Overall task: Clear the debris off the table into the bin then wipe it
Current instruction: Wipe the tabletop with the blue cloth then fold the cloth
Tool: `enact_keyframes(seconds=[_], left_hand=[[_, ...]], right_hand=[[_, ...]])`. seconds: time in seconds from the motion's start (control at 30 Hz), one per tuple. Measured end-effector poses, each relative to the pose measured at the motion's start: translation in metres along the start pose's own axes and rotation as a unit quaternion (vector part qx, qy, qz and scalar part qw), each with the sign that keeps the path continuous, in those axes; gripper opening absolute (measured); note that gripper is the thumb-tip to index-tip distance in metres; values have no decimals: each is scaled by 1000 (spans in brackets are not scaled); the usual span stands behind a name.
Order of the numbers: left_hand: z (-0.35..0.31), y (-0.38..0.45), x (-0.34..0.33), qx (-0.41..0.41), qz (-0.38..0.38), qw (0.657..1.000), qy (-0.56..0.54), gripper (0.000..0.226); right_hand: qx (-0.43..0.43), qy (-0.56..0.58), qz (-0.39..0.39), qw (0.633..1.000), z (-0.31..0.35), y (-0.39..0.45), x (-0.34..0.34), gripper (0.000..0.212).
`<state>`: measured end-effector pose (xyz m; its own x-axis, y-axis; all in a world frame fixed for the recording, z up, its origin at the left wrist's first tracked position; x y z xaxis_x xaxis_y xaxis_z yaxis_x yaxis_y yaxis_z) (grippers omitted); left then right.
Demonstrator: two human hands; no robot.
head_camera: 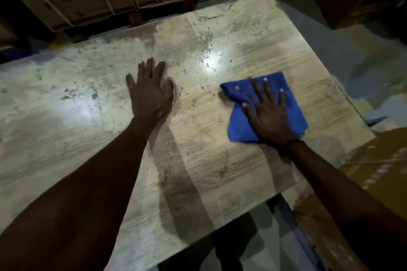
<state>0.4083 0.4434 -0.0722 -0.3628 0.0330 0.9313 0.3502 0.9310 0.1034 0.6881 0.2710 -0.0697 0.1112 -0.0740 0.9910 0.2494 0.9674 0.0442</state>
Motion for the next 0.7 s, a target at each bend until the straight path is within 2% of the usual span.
enact_keyframes(seconds=[0.07, 0.17, 0.3, 0.4, 0.47, 0.57, 0.63, 0.7], left_hand=[[6, -30, 5, 13, 1, 1000, 6, 61], [8, -75, 9, 26, 2, 1000, 4, 63], [20, -115, 16, 39, 12, 999, 9, 63], [27, -135, 23, 41, 3, 999, 0, 62], [29, -148, 27, 37, -6, 999, -6, 60], [34, -165, 33, 42, -10, 999, -19, 59], [35, -172, 35, 41, -11, 999, -20, 58], [36, -177, 38, 34, -14, 999, -20, 57]], right_hand=[[-41, 22, 4, 999, -6, 27, 4, 58], [-55, 38, -1, 998, 27, 47, -2, 66], [76, 4, -24, 997, 95, -16, -10, 52], [125, 0, 15, 992, 90, -87, -11, 51], [95, -12, 17, 995, 55, -102, -10, 52], [0, -5, 2, 1000, 8, -73, -3, 57], [-46, 21, -18, 999, 11, -47, 2, 58], [-52, 32, -46, 997, 41, -34, 0, 57]])
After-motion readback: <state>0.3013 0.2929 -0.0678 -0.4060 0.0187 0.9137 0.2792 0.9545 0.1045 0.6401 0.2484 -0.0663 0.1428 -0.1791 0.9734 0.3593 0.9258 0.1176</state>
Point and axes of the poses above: each hand's wrist, its own y-axis towards the middle knuckle, its own x-axis out of the back of the hand, z = x × y, the point moved 8 cm from there along y, towards the middle knuckle, and after that the axes turned 2 degrees about -x, right-handed, at the moved point
